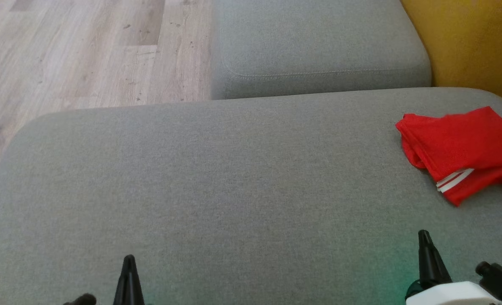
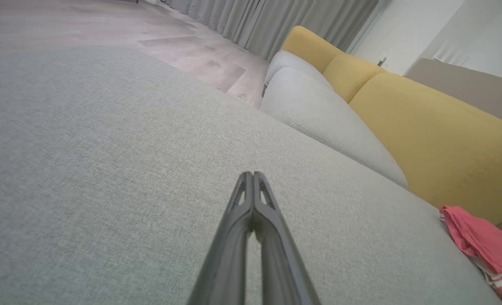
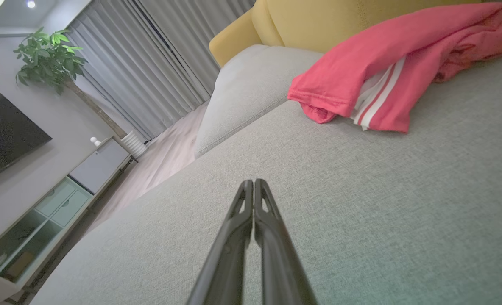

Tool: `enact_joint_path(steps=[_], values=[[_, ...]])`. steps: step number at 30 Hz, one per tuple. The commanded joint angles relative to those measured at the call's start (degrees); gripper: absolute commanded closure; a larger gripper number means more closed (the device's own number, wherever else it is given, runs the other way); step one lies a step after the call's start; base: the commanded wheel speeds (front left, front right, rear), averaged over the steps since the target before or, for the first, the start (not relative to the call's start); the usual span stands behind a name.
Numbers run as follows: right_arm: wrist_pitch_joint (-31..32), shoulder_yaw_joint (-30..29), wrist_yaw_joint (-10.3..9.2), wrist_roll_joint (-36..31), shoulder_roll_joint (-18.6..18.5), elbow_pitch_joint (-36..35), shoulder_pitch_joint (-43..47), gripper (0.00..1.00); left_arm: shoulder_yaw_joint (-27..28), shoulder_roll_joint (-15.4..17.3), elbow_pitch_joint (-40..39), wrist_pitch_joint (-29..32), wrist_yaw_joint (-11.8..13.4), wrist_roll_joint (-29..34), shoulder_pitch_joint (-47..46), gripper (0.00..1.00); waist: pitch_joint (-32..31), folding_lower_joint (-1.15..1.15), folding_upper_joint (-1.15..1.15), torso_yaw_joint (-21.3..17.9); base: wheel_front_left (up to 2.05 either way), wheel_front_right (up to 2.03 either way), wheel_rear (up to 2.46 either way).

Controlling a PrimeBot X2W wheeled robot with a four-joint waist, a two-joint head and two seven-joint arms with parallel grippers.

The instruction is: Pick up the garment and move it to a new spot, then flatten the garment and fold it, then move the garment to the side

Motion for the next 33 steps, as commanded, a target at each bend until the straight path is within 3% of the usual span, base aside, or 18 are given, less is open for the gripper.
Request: enact_joint_path(steps=[1,33], values=[[0.4,-0.1,-0.01,1.7,-0.6,-1.8,-3.3,1.0,1.2,0.7,-1.5,0.2,-0.5,-1.6,-2.9,1.0,0.1,0.0,0.0,0.0,0.0,0.0,0.0],[5.6,-2.5,-0.02,22.8,-0.8,-2.0,-7.5,1.0,6.1,1.0,0.3,5.0,-4.3,-22.9,-8.2,1.0,2.0,0.0,0.0,-0.7,0.0,0.0,0.0]])
